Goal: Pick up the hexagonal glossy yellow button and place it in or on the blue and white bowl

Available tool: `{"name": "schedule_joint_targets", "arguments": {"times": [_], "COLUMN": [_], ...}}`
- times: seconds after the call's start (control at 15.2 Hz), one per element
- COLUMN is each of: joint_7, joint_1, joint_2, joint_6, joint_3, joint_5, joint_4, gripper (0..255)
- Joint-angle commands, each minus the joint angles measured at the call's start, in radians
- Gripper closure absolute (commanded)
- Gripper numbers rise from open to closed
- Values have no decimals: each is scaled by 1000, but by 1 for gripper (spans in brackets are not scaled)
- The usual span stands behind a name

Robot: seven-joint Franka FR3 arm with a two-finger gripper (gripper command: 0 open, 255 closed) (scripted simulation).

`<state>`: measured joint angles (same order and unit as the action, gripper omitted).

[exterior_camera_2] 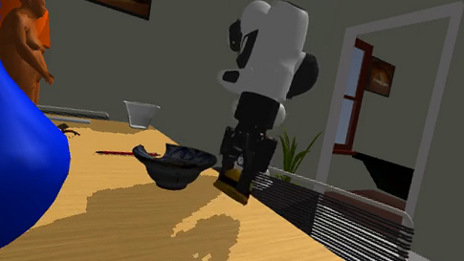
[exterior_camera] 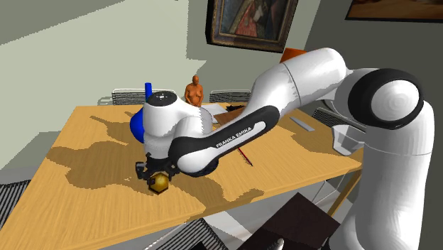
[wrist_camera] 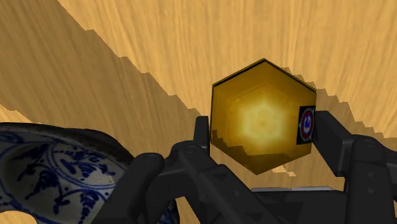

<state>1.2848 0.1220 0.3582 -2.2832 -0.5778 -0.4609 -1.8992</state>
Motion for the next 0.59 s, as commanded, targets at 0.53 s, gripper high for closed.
{"name": "schedule_joint_targets", "arguments": {"times": [0.53], "joint_7": [-58], "joint_1": [-21], "joint_2": [-68], "joint_6": [99], "joint_3": [-29], "joint_5": [70], "joint_4": [49], "gripper": [255]}}
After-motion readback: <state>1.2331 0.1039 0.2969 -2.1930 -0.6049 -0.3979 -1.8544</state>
